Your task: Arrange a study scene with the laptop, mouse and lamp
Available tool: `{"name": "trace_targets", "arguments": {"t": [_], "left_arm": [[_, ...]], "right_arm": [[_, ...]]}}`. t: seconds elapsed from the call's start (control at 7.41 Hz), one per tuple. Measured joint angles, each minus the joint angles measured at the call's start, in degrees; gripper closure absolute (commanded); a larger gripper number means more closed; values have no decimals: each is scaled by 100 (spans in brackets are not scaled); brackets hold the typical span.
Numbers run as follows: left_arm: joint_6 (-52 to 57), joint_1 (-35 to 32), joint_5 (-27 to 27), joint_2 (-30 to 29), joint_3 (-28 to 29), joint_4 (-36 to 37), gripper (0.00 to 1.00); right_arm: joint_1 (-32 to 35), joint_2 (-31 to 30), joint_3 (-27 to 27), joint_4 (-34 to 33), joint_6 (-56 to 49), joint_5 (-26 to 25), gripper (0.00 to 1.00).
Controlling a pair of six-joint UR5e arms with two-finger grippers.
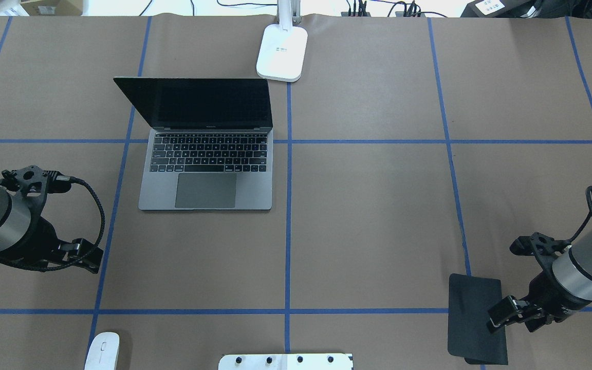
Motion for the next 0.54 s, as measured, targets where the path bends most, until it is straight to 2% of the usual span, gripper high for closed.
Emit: {"name": "trace_targets", "arguments": {"t": [0.4,0.54], "left_arm": [[26,12,0,8,1,1,1],[36,12,0,7,2,3,1]], "right_arm": [[176,233,-237,-4,0,18,5],[241,379,-333,-4,0,22,11]]}}
